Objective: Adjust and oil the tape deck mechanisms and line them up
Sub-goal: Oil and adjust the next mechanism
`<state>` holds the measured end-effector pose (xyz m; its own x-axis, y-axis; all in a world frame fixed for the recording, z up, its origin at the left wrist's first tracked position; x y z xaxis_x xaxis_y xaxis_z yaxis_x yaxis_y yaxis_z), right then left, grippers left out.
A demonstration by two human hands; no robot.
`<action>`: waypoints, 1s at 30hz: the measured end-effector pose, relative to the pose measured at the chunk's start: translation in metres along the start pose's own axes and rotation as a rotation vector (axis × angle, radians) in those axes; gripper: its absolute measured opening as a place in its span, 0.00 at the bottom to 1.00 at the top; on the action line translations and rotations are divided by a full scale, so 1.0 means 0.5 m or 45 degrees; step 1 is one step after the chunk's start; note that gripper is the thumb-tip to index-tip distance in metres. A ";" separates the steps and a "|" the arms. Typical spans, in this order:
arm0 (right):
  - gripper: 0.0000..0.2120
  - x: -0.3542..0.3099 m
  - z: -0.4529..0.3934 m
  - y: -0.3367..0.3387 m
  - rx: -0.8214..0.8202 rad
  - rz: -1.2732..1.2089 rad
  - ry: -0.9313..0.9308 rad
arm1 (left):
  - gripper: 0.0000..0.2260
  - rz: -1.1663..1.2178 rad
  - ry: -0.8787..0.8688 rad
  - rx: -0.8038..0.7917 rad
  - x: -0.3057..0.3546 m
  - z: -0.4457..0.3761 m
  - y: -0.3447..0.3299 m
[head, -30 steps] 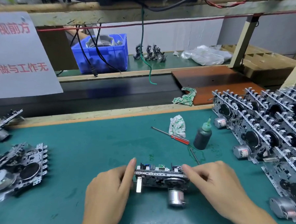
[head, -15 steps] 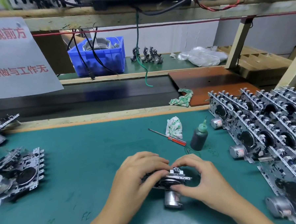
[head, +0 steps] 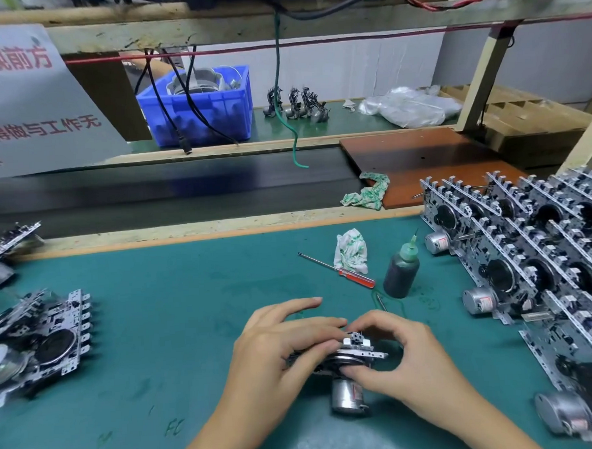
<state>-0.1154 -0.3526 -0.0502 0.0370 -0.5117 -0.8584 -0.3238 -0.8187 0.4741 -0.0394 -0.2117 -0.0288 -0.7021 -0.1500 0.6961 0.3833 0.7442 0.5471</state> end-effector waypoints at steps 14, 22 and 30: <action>0.18 -0.014 0.058 0.018 0.413 1.062 0.446 | 0.10 0.025 0.023 -0.009 -0.005 -0.001 -0.004; 0.18 -0.017 0.055 0.022 0.328 1.041 0.385 | 0.11 0.026 -0.005 -0.021 -0.001 -0.001 0.001; 0.18 -0.132 -0.018 0.012 -0.010 1.220 0.592 | 0.13 -0.412 -0.304 -0.104 0.017 0.003 0.061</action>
<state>-0.1112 -0.3259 0.0111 0.1280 -0.9913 0.0317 -0.4028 -0.0228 0.9150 -0.0346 -0.1892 -0.0070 -0.9103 -0.2053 0.3596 0.1595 0.6276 0.7620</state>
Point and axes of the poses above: each hand's wrist, its own z-axis away from the middle knuckle, its own y-axis out of the back of the hand, x = y × z, the point moved 5 cm from there along -z, towards the middle knuckle, and after that the axes turned 2 degrees about z, right-handed, at the moved point
